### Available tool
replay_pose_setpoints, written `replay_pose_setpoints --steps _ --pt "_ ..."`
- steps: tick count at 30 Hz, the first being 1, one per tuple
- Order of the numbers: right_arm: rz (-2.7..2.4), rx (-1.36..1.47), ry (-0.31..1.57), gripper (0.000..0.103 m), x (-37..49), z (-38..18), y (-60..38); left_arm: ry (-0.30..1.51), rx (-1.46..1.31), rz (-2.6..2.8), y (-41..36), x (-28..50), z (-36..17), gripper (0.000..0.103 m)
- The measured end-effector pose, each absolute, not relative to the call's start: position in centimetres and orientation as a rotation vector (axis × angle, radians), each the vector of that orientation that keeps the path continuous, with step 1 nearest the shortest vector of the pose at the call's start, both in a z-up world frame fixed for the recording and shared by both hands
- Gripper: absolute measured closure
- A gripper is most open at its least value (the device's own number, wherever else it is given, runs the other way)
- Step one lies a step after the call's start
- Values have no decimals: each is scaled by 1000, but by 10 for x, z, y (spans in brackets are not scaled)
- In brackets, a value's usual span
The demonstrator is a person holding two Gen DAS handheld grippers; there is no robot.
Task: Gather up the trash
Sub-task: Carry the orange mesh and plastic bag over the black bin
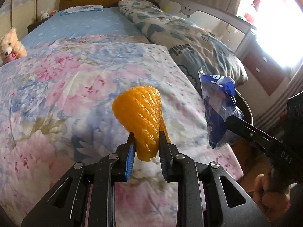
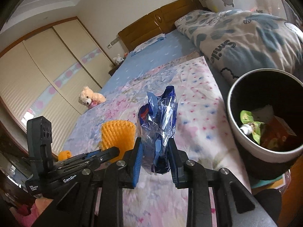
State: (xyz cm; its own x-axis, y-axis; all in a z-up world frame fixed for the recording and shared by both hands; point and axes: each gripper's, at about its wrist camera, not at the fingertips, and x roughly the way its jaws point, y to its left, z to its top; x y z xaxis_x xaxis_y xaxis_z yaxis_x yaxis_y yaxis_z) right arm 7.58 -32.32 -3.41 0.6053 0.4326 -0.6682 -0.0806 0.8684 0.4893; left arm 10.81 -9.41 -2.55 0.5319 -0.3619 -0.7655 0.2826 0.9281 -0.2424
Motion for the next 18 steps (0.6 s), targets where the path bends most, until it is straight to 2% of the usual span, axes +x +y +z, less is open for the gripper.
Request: replay_pose_setpoints --steps 18 --pt "272 462 847 77 50 -29 -342 930 -22 -417 -123 94 -26 81"
